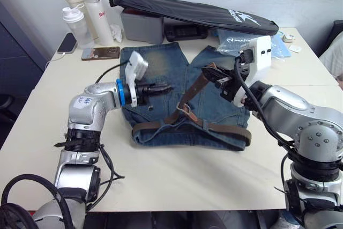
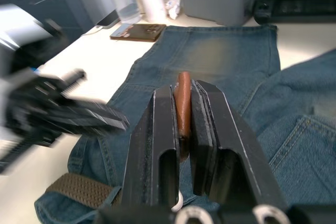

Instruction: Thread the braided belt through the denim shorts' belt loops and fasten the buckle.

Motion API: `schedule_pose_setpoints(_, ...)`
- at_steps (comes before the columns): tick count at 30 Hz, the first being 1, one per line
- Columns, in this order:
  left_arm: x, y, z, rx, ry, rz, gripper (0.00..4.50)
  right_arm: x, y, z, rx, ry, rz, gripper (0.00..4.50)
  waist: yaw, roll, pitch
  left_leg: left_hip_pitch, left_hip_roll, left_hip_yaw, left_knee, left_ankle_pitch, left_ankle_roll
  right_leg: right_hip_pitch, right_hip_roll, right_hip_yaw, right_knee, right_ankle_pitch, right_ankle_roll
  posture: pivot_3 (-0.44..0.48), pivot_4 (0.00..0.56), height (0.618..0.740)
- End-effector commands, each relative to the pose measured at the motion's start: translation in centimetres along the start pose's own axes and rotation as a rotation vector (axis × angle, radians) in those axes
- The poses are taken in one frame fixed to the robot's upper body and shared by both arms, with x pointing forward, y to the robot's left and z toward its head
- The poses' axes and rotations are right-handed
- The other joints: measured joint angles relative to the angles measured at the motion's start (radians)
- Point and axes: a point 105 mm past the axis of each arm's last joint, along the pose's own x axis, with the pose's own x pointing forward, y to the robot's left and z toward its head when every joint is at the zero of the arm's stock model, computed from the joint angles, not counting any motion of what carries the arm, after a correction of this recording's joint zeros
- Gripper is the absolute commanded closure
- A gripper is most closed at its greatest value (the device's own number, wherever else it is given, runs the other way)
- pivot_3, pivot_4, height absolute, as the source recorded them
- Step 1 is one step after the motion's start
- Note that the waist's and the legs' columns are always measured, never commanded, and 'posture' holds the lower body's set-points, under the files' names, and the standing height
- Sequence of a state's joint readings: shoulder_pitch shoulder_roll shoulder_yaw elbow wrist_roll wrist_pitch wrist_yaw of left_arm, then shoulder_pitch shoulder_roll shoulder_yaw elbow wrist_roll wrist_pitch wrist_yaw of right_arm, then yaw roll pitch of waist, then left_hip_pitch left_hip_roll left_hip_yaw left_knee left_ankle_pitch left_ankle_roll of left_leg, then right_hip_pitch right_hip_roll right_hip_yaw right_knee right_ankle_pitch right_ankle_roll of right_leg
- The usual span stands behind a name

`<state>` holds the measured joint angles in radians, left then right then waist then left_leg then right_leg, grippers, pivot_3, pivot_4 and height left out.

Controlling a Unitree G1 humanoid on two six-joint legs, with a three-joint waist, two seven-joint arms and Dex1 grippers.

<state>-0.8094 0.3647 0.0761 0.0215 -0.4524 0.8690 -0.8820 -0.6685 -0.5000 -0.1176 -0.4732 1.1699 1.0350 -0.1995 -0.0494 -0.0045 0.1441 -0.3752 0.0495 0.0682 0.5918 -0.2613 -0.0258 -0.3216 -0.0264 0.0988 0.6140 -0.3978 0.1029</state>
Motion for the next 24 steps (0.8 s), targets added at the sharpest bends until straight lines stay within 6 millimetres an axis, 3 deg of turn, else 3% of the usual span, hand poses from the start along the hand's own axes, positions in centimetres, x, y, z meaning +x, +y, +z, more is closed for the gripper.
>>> schedule_pose_setpoints(1, 0.7, -1.7, 0.3, 0.063, 0.023, -0.007, 3.47, 0.1, 0.2, 1.1, -0.005, -0.040, -0.006, 4.50, -0.002, 0.000, 0.000, 0.000, 0.000, 0.000, 0.000, 0.000, 0.000, 0.000, 0.000, 0.000, 0.000, 0.000, 0.000, 0.000, 0.150, 0.740)
schedule_pose_setpoints(7, 2.4, -2.7, -1.0, 0.101, 0.043, 0.067, 0.89, 0.2, 0.0, 1.4, 0.009, -0.050, -0.025, 4.50, -0.005, 0.000, 0.000, 0.001, 0.000, 0.000, -0.001, 0.001, -0.002, 0.000, 0.001, 0.001, -0.001, 0.000, 0.000, 0.000, 0.150, 0.740)
schedule_pose_setpoints(8, 2.6, -2.7, -1.1, 0.101, 0.027, 0.081, 0.63, 0.1, 0.1, 1.4, 0.013, -0.051, -0.023, 4.50, -0.004, 0.000, 0.000, 0.001, 0.000, 0.000, -0.001, 0.001, -0.002, 0.000, 0.001, 0.001, -0.001, 0.000, 0.000, 0.000, 0.150, 0.740)
schedule_pose_setpoints(17, 4.3, -2.0, -2.9, 0.223, 0.055, 0.255, 0.63, 0.1, 0.6, 1.4, 0.044, -0.063, -0.010, 4.50, -0.003, 0.000, 0.000, 0.001, 0.000, 0.001, -0.001, 0.001, -0.002, 0.000, 0.001, 0.001, -0.003, 0.000, 0.001, 0.000, 0.150, 0.740)
schedule_pose_setpoints(22, 4.7, -1.5, -2.8, 0.223, 0.028, 0.309, 0.63, 0.0, 0.8, 1.5, 0.047, -0.071, -0.004, 4.50, -0.002, 0.000, 0.000, 0.001, 0.000, 0.001, -0.001, 0.001, -0.002, 0.000, 0.001, 0.001, -0.003, 0.000, 0.001, 0.000, 0.150, 0.740)
schedule_pose_setpoints(24, 4.8, -1.6, -2.8, 0.217, 0.020, 0.308, 1.17, -0.1, 0.9, 1.6, 0.047, -0.070, -0.003, 4.50, -0.002, 0.000, 0.000, 0.001, 0.000, 0.001, -0.001, 0.001, -0.002, 0.000, 0.001, 0.001, -0.003, 0.000, 0.001, 0.000, 0.150, 0.740)
